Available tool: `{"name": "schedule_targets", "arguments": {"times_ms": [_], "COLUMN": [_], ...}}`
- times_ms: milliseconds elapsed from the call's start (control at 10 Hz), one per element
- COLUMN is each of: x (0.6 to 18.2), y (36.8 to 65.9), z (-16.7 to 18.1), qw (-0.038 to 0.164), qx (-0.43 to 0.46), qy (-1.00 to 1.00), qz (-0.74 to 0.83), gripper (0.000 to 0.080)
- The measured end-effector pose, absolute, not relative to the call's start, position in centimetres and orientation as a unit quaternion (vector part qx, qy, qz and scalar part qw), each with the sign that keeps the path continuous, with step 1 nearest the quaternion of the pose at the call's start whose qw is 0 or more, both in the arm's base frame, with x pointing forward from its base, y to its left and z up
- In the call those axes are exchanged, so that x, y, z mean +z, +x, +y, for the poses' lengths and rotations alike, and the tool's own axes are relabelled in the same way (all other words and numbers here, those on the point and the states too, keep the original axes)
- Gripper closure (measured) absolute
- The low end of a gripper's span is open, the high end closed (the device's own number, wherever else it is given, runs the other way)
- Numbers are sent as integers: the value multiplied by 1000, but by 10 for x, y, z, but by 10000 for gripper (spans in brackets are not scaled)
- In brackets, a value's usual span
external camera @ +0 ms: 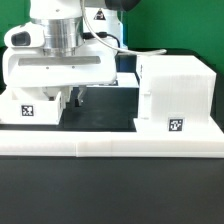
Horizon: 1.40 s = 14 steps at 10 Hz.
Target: Assemble drawer
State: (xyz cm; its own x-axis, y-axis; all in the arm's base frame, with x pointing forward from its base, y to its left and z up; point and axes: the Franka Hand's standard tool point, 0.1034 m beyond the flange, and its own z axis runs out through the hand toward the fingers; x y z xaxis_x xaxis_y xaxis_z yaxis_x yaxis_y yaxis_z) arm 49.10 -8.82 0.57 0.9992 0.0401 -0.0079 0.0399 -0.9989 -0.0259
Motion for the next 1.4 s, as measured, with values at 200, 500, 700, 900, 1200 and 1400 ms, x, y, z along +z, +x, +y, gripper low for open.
{"name": "schedule_targets", "arguments": {"times_ms": [200,500,700,900,1200,1400], "x": [6,6,6,6,29,38], "y": [491,491,491,491,493,491], "z": [-88,-88,-88,-88,-64,-62], "qw": [13,13,13,13,15,27], "qx": [4,4,4,4,13,18], "qy": [-1000,-1000,-1000,-1000,-993,-993], "qz": [-20,-20,-20,-20,-114,-116], "gripper": [687,758,758,758,758,758]}}
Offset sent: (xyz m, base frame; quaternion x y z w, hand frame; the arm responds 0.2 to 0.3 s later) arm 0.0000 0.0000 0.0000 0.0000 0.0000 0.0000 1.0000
